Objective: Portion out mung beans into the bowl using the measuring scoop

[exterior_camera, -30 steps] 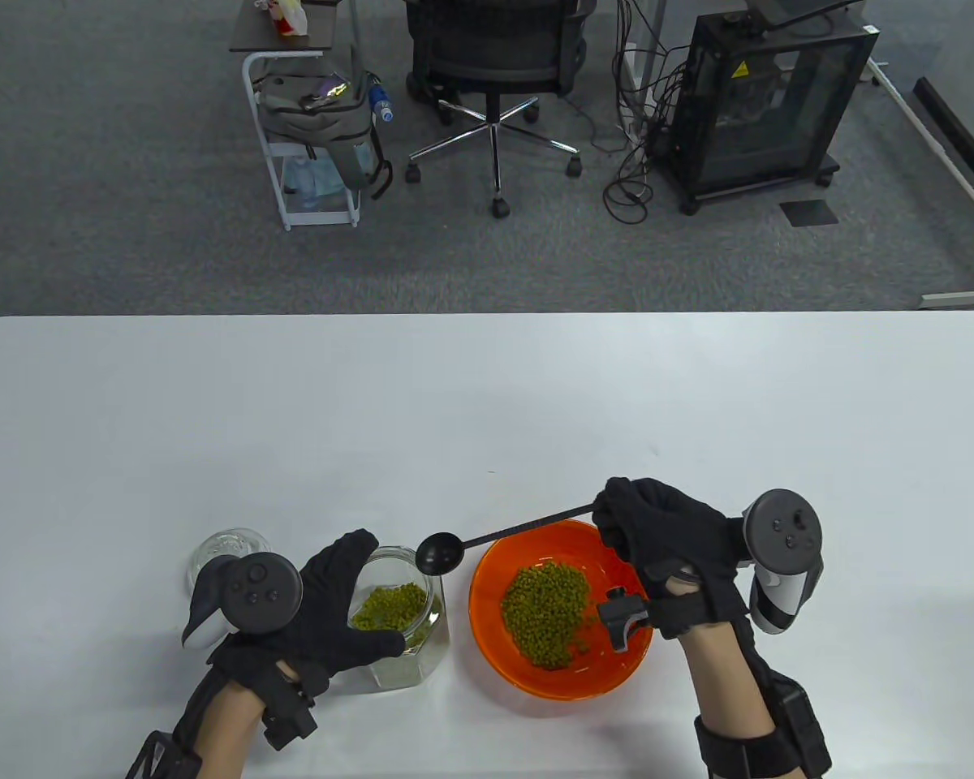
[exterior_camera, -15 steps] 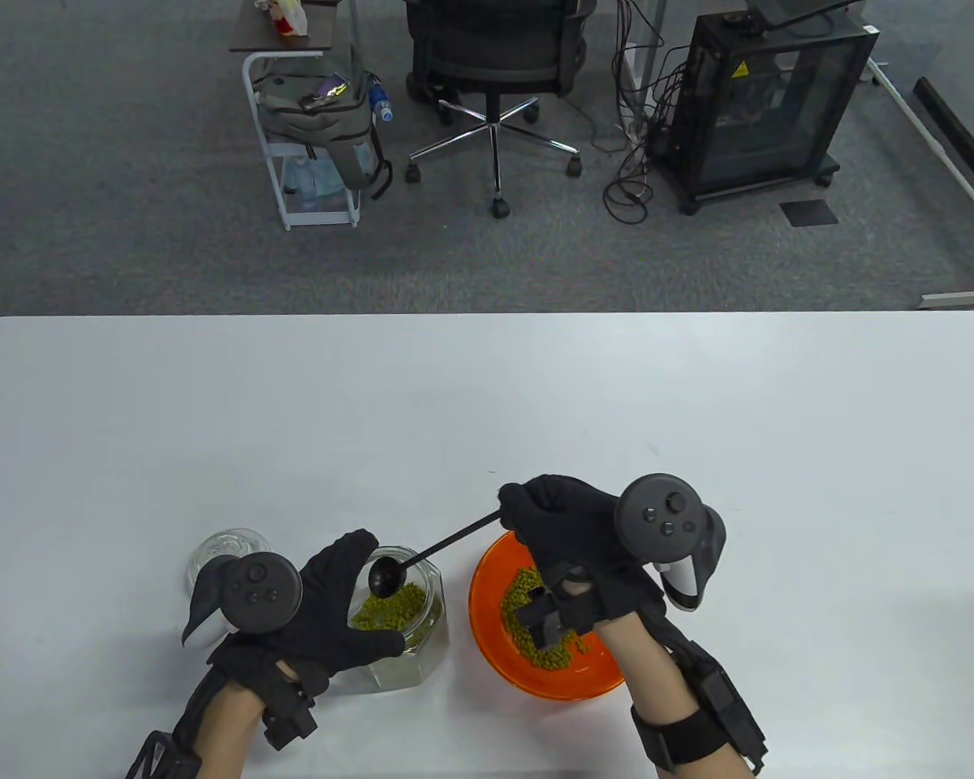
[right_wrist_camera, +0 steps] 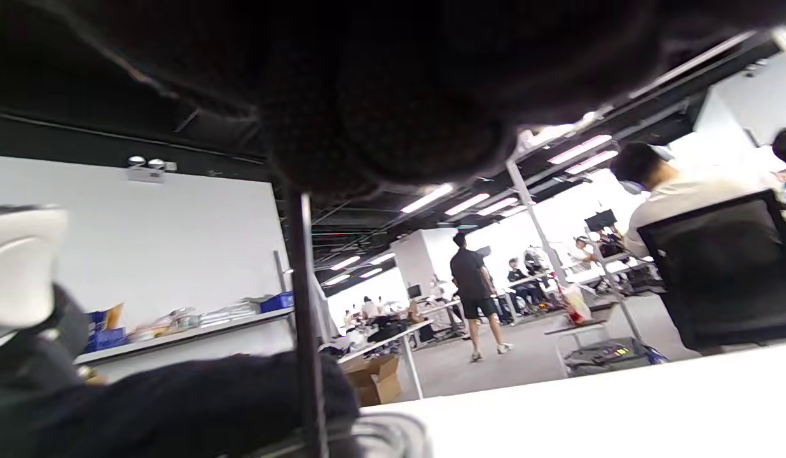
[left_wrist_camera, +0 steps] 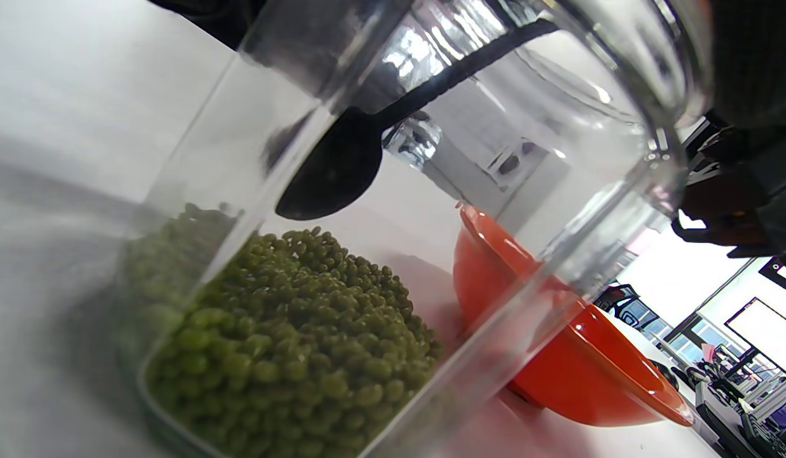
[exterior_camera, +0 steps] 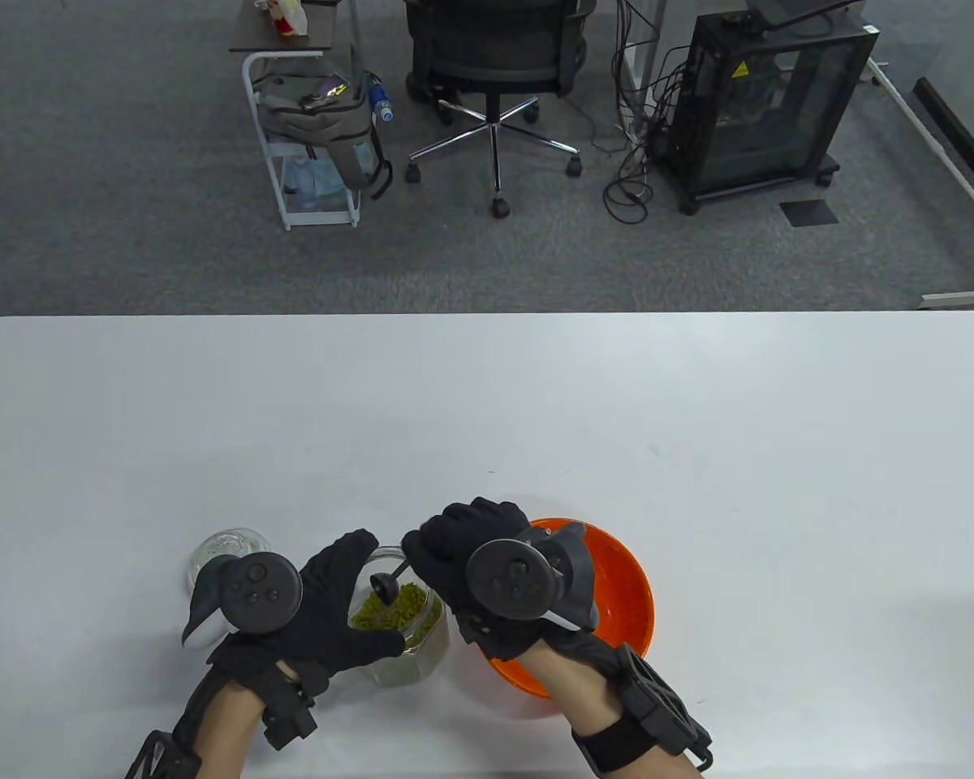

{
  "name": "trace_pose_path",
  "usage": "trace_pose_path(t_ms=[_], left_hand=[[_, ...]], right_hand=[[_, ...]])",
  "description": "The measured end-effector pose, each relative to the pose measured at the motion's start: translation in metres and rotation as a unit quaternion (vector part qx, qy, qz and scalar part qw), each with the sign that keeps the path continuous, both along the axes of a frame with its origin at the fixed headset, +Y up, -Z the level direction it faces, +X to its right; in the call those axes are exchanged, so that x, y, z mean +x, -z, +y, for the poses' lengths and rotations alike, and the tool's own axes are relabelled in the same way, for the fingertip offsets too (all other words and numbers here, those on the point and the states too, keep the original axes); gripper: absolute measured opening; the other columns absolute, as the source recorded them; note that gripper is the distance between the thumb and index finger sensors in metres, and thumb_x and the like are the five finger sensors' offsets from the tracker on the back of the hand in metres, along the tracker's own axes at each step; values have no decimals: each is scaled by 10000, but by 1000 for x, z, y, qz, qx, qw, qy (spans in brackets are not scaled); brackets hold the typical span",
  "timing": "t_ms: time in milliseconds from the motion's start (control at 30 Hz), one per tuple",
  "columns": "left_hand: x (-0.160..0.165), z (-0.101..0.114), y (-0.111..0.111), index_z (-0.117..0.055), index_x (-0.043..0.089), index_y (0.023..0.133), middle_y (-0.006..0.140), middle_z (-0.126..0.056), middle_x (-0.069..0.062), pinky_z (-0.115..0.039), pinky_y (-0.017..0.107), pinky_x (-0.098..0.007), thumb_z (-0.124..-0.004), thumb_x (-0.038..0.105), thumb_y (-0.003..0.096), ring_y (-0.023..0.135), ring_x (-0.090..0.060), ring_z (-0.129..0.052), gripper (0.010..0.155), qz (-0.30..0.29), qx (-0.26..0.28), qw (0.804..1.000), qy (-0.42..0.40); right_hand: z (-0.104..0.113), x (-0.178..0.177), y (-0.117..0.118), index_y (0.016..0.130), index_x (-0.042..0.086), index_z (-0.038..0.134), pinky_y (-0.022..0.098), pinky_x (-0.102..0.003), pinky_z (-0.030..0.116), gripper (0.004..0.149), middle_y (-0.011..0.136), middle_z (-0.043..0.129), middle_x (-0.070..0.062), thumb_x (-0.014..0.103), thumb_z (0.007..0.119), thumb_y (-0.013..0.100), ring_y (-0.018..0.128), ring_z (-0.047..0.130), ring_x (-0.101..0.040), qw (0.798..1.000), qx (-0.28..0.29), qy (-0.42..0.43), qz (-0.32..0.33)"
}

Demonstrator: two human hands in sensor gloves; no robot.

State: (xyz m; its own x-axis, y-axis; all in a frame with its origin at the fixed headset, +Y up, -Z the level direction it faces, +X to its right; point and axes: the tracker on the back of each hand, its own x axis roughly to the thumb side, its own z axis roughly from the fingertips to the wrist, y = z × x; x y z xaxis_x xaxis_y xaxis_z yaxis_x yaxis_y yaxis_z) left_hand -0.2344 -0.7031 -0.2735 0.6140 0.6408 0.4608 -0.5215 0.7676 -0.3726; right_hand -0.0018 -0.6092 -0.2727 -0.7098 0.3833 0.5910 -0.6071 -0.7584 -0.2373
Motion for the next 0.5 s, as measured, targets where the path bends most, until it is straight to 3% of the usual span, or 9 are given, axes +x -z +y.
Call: trace_pose_path(t_ms=[267,400,500], left_hand=[[0,0,0,-211,7,1097,1153,-315,-323,-480,719,-767,-821,820,436,1039,-602,-518,1213,0,0,1000,0],[0,0,0,-213,7,1097,1153,-315,-323,-481,719,-766,-821,819,437,1039,-603,-517,1210,0,0,1000,0],[0,0,0,-212,8,1097,1154,-316,-321,-481,719,-766,-820,822,437,1040,-602,-518,1211,0,0,1000,0]], right_hand=[[-11,-9,-2,575,117,1021,263,-378,855,424,463,1044,-82,489,865,442,280,987,-226,998,23,-47,42],[-22,-9,5,616,105,1004,292,-403,839,425,518,1029,-105,468,861,447,328,974,-262,989,-41,-7,139],[-26,-5,11,636,92,992,304,-413,834,429,540,1018,-119,455,851,456,345,969,-273,981,-100,7,165]])
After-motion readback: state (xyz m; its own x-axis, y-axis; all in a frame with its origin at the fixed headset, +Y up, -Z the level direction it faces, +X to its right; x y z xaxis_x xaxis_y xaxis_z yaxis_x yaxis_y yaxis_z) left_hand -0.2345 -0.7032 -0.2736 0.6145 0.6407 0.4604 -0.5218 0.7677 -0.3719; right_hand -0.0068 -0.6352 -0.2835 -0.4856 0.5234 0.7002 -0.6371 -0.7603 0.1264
